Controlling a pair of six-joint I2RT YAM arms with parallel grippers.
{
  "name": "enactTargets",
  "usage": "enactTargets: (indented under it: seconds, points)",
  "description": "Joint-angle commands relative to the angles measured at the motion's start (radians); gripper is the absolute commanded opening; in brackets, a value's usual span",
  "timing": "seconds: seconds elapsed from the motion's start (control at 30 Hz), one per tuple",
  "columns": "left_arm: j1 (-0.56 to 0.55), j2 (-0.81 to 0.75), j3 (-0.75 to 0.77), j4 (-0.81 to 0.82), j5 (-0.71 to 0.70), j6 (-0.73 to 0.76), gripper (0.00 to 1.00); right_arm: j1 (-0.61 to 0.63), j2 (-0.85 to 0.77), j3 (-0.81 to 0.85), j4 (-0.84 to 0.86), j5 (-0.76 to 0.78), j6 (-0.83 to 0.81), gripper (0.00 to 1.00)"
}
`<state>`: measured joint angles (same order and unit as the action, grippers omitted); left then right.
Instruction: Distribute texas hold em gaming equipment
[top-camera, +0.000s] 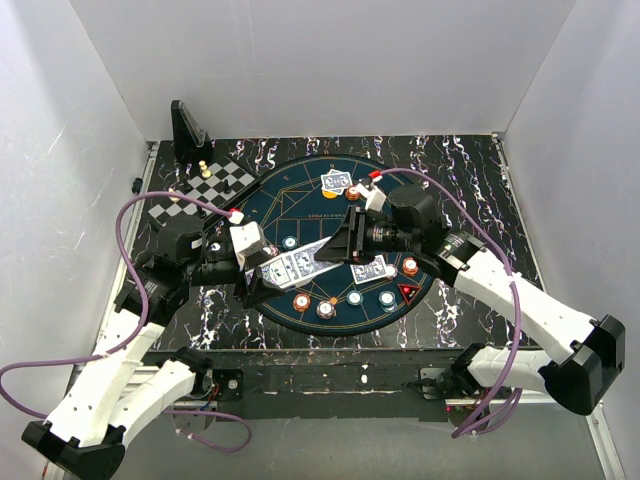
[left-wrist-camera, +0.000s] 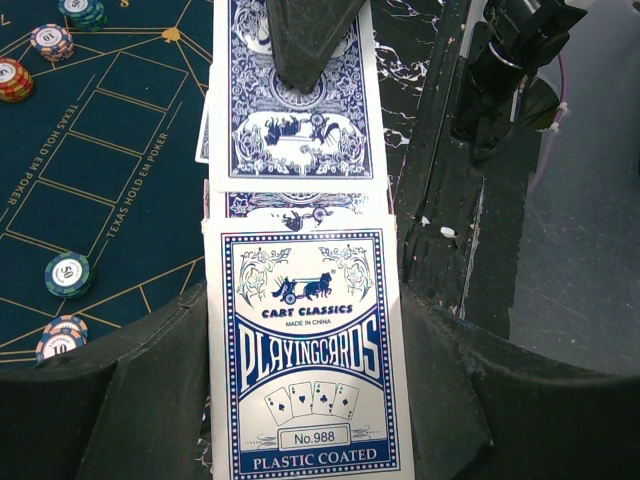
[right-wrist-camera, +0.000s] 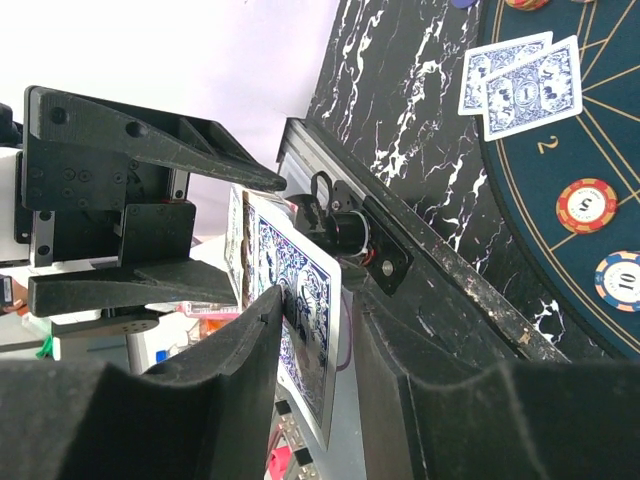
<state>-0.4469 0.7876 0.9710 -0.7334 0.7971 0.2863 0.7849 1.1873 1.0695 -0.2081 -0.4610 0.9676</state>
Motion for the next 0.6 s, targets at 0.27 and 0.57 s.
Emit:
enactTargets:
  seconds: [0.27,0.57]
  points:
    - [0.005,-0.011,0.015,0.015,0.025,-0.004,0.00,-0.047,-0.112,-0.026,-0.060,0.013,-0.018,0.33]
    - [0.002,-0.007,0.012,0.017,0.021,-0.003,0.00,-0.065,-0.158,-0.049,-0.073,0.001,-0.004,0.07]
